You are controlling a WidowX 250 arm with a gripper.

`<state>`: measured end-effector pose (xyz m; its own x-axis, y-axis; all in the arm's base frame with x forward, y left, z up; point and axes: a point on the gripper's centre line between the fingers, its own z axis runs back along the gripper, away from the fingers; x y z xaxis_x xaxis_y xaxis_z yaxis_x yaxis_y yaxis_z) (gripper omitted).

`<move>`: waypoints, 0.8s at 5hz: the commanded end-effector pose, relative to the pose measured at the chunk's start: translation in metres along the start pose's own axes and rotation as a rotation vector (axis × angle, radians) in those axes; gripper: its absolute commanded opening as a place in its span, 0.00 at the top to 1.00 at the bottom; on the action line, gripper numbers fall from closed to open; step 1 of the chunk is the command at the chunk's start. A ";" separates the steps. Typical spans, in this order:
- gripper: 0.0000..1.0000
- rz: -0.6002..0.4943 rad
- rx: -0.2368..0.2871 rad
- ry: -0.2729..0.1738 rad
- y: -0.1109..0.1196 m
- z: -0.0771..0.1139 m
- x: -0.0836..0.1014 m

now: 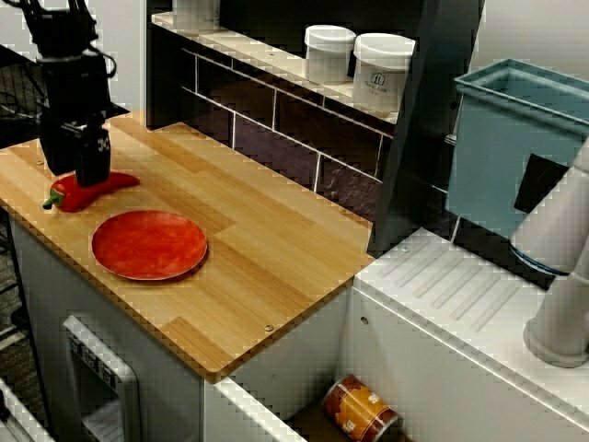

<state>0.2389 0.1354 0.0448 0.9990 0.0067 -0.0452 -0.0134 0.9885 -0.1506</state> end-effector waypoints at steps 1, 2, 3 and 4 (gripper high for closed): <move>0.00 -0.016 0.062 -0.013 0.007 -0.016 -0.010; 1.00 -0.015 0.070 -0.029 0.007 -0.018 -0.013; 1.00 -0.028 0.058 -0.023 0.006 -0.015 -0.013; 1.00 -0.029 0.034 -0.001 0.007 -0.010 -0.007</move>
<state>0.2290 0.1302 0.0307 0.9973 -0.0189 -0.0705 0.0091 0.9905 -0.1372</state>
